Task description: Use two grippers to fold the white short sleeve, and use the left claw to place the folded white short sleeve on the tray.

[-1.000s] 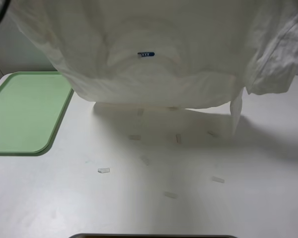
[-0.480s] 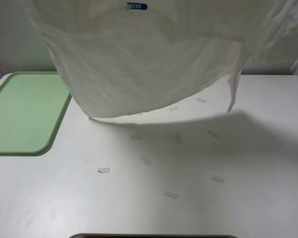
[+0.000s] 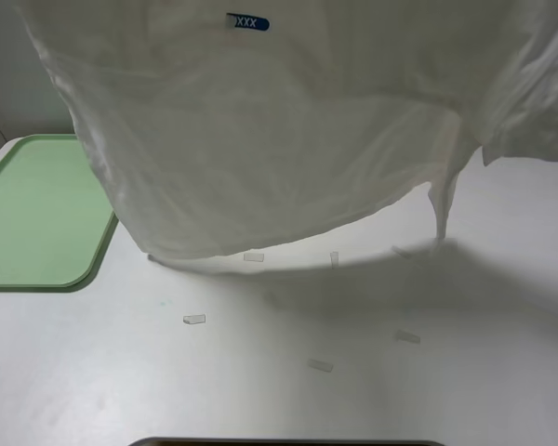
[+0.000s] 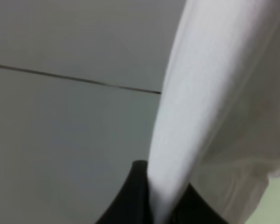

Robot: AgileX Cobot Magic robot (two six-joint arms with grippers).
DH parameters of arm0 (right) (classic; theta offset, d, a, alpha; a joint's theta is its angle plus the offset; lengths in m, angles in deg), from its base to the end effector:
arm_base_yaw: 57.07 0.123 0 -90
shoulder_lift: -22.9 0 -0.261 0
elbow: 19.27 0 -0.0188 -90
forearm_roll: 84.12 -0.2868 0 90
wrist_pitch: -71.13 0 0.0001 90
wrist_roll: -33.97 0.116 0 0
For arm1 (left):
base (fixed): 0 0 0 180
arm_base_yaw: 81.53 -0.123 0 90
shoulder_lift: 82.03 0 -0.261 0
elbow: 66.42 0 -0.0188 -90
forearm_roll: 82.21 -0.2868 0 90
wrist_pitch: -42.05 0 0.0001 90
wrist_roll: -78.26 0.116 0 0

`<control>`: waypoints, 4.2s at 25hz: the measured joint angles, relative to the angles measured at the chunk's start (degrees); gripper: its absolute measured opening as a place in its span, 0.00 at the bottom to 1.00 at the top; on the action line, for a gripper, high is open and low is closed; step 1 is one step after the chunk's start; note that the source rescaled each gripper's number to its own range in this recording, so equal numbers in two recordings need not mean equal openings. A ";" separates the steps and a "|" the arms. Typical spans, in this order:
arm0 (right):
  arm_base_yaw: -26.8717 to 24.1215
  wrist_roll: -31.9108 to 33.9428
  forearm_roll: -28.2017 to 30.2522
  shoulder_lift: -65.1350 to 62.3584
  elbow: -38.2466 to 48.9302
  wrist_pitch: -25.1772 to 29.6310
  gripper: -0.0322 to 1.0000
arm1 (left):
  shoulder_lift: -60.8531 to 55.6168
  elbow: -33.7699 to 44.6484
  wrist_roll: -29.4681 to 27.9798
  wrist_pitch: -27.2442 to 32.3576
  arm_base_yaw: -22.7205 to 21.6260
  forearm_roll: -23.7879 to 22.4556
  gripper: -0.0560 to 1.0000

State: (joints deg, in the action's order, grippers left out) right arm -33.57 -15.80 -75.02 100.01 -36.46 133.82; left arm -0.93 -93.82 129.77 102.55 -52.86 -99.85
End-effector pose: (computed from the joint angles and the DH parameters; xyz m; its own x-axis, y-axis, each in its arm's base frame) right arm 0.2610 0.0957 0.4760 -0.0571 -0.8980 -0.4363 -0.5646 0.3895 -0.7277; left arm 0.2626 -0.1087 0.5220 0.0479 0.9298 -0.3649 0.4215 0.3124 0.8513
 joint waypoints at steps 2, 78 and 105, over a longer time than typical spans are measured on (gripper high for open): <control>0.00 0.00 -0.98 -1.04 0.00 3.37 0.03 | 0.20 -0.65 0.38 3.09 0.21 0.66 0.05; -17.46 11.79 14.80 22.89 28.99 -61.12 0.03 | 22.91 20.35 -6.53 -32.73 -8.84 -7.08 0.05; -18.18 11.79 13.26 31.68 29.38 -59.32 0.03 | 29.16 32.70 -23.44 -37.73 -9.32 -2.70 0.05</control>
State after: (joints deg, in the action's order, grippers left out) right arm -51.75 -4.01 -61.76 131.69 -7.07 74.50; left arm 28.23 -61.12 106.32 64.82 -62.17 -102.55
